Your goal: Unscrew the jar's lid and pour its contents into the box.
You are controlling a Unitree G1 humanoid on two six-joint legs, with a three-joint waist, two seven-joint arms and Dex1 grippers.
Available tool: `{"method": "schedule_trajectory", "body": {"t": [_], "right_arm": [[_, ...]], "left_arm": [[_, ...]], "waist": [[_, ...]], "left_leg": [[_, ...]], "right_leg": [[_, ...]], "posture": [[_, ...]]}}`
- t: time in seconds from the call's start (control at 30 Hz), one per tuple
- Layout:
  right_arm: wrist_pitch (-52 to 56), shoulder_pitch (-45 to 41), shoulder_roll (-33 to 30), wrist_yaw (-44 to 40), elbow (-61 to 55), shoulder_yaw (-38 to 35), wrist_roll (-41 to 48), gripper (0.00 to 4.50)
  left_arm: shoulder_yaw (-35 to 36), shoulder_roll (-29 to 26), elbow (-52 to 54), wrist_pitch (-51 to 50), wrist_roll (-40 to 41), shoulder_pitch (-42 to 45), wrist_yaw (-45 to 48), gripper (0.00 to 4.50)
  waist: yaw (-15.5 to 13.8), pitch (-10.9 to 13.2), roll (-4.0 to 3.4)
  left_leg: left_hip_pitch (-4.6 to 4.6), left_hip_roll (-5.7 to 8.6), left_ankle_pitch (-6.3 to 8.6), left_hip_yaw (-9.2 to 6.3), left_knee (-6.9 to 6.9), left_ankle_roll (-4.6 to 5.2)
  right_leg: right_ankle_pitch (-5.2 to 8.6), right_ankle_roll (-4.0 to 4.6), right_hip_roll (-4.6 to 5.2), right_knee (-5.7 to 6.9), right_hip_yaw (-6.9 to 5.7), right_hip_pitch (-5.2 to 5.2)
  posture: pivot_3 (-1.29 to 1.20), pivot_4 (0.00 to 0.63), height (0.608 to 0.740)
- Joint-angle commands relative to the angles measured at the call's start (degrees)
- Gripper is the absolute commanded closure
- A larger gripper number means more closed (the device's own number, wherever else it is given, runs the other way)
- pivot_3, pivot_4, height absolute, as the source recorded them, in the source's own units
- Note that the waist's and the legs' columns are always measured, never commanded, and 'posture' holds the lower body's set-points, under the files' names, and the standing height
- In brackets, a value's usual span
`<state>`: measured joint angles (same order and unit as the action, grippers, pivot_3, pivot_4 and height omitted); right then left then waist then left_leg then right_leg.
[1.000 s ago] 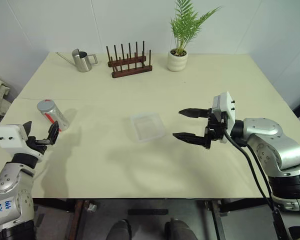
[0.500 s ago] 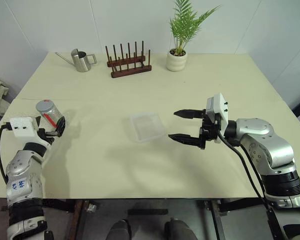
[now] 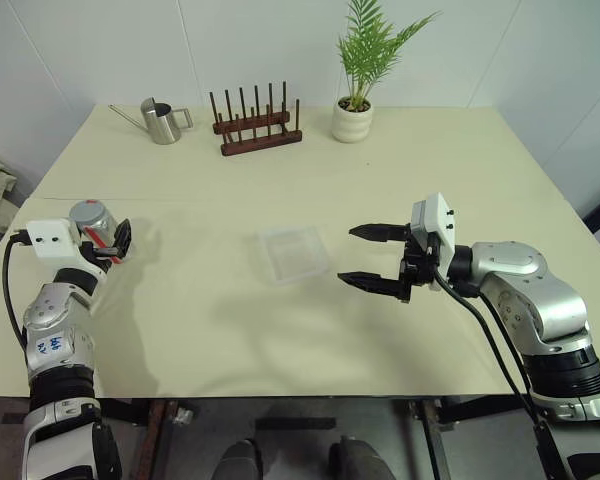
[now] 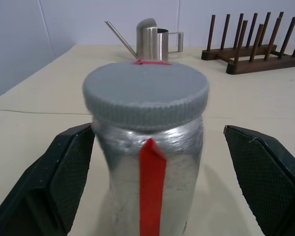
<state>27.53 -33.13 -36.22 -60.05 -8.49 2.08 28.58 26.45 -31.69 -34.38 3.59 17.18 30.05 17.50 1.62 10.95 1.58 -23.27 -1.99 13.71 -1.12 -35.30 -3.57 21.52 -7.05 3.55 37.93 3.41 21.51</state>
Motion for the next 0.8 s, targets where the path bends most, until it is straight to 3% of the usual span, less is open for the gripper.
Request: {"method": "schedule_trajectory", "body": {"t": [0.03, 0.23, 0.33, 0.53, 0.8], "right_arm": [[-0.9, -0.2, -0.6, 0.1, -1.6, -1.2, 0.0, 0.00], [-1.2, -1.1, 0.0, 0.3, -0.8, -0.9, -0.6, 0.00], [-1.1, -1.3, 0.0, 0.1, -0.6, -0.9, -0.8, 0.00], [-0.9, -1.5, -0.3, 0.0, -0.5, -0.9, -0.9, 0.00], [-0.5, -2.9, 0.2, 1.6, -2.0, -1.0, -1.2, 0.00]], "left_arm": [[0.3, -1.6, -1.9, 2.9, -0.2, 2.2, 0.8, 0.07], [0.0, -1.7, -4.6, 4.0, -0.1, 3.7, 1.8, 0.07], [0.0, -1.4, -4.8, 4.8, 0.3, 3.7, 2.4, 0.70], [-0.1, -1.0, -4.0, 5.4, 0.8, 3.2, 3.4, 2.43], [-2.3, 0.4, 8.4, -0.3, 2.9, -0.8, 6.5, 2.46]], "waist": [[0.0, 0.0, 0.00], [0.0, 0.0, 0.00], [0.0, 0.0, 0.00], [0.0, 0.0, 0.00], [0.0, 0.0, 0.00]], "left_leg": [[0.00, 0.00, 0.00, 0.00, 0.00, 0.00], [0.00, 0.00, 0.00, 0.01, -0.02, 0.00], [0.00, 0.00, 0.00, 0.01, -0.02, 0.00], [0.00, 0.00, 0.00, 0.01, -0.03, -0.01], [-0.01, -0.01, 0.00, 0.00, -0.03, -0.01]], "right_leg": [[0.00, 0.00, 0.00, 0.01, 0.00, 0.00], [0.00, 0.00, 0.00, 0.02, 0.00, 0.00], [0.00, 0.00, 0.00, 0.01, 0.00, 0.00], [0.00, 0.00, 0.00, 0.03, 0.00, 0.00], [0.00, 0.00, 0.01, 0.03, 0.00, 0.00]], "posture": [[0.00, 0.150, 0.740], [0.00, 0.150, 0.740], [0.00, 0.150, 0.740], [0.00, 0.150, 0.740], [0.00, 0.150, 0.740]]}}
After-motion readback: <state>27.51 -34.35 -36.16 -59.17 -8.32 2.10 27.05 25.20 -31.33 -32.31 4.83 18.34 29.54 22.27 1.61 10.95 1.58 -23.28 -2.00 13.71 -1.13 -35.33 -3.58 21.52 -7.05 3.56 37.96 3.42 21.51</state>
